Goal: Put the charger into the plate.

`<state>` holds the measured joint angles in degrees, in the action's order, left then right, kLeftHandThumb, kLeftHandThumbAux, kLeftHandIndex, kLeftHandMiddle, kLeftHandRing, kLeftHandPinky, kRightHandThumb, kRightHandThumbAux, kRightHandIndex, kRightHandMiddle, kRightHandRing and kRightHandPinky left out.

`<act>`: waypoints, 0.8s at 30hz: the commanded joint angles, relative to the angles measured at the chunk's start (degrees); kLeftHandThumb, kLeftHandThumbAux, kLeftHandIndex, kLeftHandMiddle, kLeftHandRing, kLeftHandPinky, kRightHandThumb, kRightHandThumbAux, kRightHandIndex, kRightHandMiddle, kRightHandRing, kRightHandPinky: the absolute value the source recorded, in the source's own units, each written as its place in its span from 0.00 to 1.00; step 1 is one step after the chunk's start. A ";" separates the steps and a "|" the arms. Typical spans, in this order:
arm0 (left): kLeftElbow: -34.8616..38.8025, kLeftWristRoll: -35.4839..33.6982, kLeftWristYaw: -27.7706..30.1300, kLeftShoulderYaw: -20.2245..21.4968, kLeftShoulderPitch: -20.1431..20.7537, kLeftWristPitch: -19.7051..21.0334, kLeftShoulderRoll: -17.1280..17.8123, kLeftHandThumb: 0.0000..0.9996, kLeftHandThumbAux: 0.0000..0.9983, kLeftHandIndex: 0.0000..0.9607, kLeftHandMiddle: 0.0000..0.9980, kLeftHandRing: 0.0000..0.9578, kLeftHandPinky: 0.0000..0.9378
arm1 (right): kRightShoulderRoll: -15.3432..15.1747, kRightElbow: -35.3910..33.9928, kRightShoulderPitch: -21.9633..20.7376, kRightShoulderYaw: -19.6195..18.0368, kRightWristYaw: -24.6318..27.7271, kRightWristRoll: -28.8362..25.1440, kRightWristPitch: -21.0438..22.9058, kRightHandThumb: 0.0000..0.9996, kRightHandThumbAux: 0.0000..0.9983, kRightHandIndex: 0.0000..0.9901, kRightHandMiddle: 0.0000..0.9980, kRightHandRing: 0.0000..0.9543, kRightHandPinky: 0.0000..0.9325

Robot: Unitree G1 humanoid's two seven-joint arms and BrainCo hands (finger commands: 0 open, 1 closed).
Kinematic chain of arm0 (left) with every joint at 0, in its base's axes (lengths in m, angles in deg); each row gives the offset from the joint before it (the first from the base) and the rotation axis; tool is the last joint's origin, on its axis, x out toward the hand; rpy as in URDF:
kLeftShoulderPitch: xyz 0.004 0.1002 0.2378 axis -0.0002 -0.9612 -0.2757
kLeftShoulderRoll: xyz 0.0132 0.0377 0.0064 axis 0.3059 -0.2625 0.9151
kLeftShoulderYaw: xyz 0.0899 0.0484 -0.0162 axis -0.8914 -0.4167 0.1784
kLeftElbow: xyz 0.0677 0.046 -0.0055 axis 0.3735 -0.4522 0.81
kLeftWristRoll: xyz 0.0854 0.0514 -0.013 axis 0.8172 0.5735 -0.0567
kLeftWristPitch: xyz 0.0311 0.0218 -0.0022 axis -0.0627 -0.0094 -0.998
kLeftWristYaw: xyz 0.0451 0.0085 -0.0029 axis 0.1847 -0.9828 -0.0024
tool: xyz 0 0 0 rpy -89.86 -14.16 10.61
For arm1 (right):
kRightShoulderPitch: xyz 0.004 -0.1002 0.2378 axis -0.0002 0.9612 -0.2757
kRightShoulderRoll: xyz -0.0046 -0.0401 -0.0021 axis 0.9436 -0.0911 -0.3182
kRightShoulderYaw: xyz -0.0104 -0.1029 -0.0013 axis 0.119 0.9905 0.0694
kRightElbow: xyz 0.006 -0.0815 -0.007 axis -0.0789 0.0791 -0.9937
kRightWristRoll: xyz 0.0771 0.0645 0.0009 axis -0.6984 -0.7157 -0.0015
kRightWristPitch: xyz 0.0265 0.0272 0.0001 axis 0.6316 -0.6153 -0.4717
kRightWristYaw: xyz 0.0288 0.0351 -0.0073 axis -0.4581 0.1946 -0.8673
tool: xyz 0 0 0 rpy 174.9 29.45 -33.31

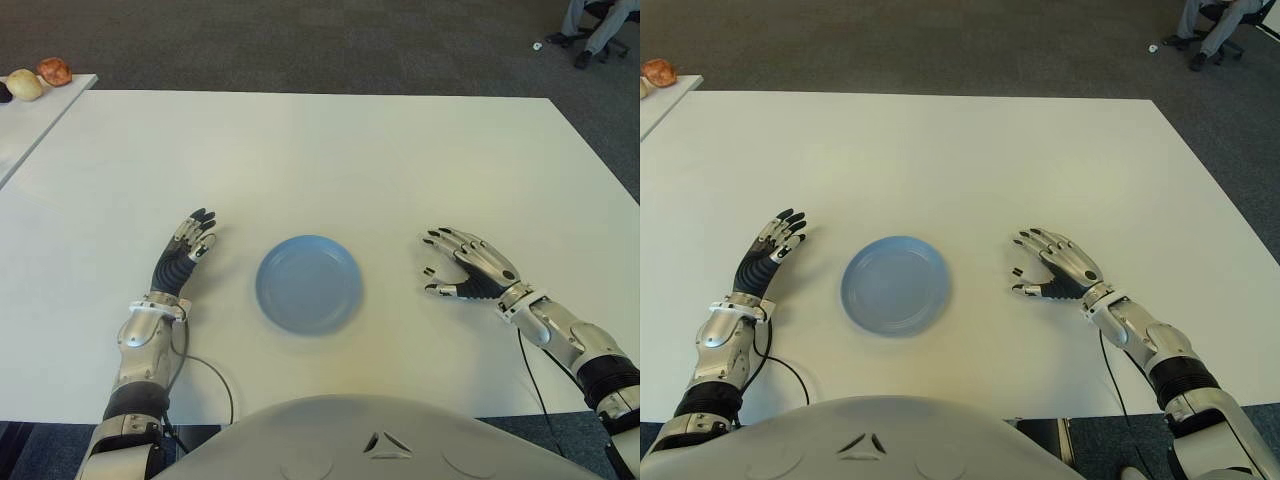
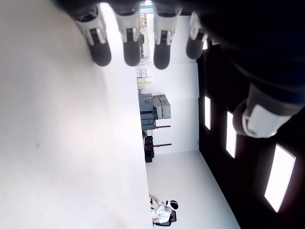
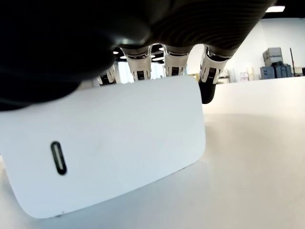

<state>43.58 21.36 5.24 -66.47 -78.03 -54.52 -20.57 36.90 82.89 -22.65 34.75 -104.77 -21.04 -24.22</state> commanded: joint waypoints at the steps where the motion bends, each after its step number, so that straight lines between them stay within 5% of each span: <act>1: -2.73 1.26 0.75 -0.89 -3.00 2.33 -0.75 0.00 0.52 0.09 0.12 0.11 0.12 | 0.71 1.55 -0.07 0.54 -1.76 2.11 0.81 0.29 0.27 0.00 0.00 0.00 0.00; 14: -2.38 1.24 0.69 -0.96 -3.11 2.14 -1.15 0.00 0.52 0.09 0.12 0.11 0.11 | 0.32 2.01 -3.70 -0.52 -5.10 2.73 -0.78 0.25 0.24 0.00 0.00 0.00 0.00; 24: -2.81 1.22 1.12 -0.97 -2.86 2.30 -0.93 0.00 0.53 0.09 0.12 0.11 0.11 | -1.57 -3.61 -1.76 -4.13 -4.74 0.63 -2.54 0.22 0.23 0.00 0.00 0.00 0.00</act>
<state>43.64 21.62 5.62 -66.55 -78.22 -54.97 -20.54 36.08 80.77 -25.82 31.56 -109.87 -19.49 -26.08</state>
